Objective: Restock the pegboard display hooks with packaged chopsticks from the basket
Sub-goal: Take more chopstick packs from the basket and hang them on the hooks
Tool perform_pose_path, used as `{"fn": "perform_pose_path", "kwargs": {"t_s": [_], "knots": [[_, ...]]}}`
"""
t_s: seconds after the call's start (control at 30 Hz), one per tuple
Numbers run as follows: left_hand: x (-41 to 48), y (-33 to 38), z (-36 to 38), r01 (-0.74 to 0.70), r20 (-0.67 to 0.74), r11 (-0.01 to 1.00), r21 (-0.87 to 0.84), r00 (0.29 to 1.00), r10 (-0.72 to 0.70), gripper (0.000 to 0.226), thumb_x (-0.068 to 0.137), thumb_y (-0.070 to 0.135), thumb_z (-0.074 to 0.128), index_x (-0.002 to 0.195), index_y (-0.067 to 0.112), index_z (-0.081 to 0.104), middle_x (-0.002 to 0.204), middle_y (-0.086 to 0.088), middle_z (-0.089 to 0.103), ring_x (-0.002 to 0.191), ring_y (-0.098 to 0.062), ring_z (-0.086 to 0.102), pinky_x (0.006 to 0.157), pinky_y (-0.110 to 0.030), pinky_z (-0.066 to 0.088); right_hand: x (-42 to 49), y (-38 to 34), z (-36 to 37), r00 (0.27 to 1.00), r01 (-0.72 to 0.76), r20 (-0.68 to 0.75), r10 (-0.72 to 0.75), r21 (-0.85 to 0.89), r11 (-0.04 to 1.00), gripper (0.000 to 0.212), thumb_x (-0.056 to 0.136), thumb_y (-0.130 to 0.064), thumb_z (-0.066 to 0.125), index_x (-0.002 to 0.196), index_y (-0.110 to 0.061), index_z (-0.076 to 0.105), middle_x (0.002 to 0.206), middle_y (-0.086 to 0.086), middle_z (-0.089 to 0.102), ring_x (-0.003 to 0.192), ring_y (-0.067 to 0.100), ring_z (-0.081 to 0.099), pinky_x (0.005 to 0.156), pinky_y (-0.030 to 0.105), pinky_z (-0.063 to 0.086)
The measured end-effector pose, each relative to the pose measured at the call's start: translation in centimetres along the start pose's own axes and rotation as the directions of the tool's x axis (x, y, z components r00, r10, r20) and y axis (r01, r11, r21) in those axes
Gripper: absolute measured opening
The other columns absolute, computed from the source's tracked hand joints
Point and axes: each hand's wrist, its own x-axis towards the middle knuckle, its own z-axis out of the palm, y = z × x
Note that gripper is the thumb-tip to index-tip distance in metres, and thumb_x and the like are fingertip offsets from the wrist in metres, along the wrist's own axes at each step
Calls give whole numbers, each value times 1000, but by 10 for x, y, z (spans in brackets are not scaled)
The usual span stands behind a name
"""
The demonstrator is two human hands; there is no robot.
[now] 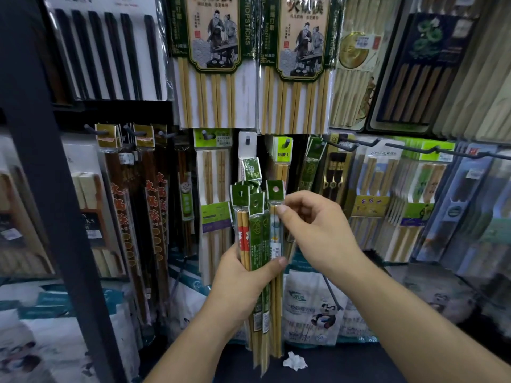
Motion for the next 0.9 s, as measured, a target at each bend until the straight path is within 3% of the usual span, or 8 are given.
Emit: {"fn": "perform_pose_path", "kwargs": {"t_s": [0.1, 0.2, 0.3, 0.5, 0.63, 0.77, 0.9], "knots": [[-1, 0, 0, 0, 24, 999, -38, 1000, 1, 37, 79, 15, 88, 111, 20, 70, 99, -1, 80, 92, -16, 77, 72, -20, 58, 0, -1, 1, 1000, -16, -26, 17, 30, 999, 12, 99, -23, 65, 89, -24, 72, 74, -6, 65, 67, 1, 57, 61, 13, 46], [-2, 1, 0, -8, 22, 998, -58, 1000, 10, 44, 71, 27, 88, 109, 17, 70, 98, -1, 80, 90, -16, 77, 72, -21, 58, 3, -2, -2, 998, -41, -42, 45, 97, 994, 19, 99, -24, 63, 83, -24, 72, 71, 3, 62, 61, 5, 53, 55, 17, 44], [-1, 2, -1, -12, 3, 996, -87, 1000, 13, 34, 75, 20, 86, 104, 10, 70, 91, -3, 78, 79, -15, 75, 66, -23, 58, 11, -9, -12, 990, -29, -129, 50, 161, 987, 21, 98, -22, 63, 80, -27, 72, 67, -8, 62, 59, 2, 53, 53, 15, 44], [-1, 2, -2, 18, -6, 998, -65, 1000, -19, 20, 86, 7, 79, 104, 10, 71, 85, 2, 76, 72, -12, 71, 64, -21, 56, 39, -20, -31, 940, 7, -334, 68, 218, 976, 30, 99, -33, 65, 71, -24, 70, 65, 1, 50, 59, 10, 45, 62, 28, 41], [-1, 1, -1, 20, -11, 998, -63, 1000, -21, 19, 86, 6, 80, 102, 11, 71, 82, 2, 76, 70, -12, 71, 63, -20, 56, 50, -18, -35, 929, -38, -351, 119, 230, 972, 32, 100, -29, 64, 70, -19, 66, 56, -7, 43, 54, 6, 42, 74, 25, 44], [-2, 1, 0, 25, -10, 998, -58, 1000, -26, 20, 86, 6, 80, 103, 11, 70, 80, 3, 75, 70, -11, 72, 63, -20, 56, 53, -13, -34, 923, -71, -354, 152, 232, 970, 31, 99, -26, 64, 75, -7, 65, 57, -4, 41, 51, 5, 41, 86, 32, 43], [-1, 0, -1, 29, -8, 999, -29, 1000, -30, 21, 86, 10, 81, 104, 14, 71, 78, 3, 74, 70, -13, 71, 64, -20, 56, 55, -13, -35, 926, -74, -345, 154, 236, 969, 32, 99, -26, 64, 70, -12, 64, 55, -5, 41, 52, 7, 41, 88, 33, 45]]}}
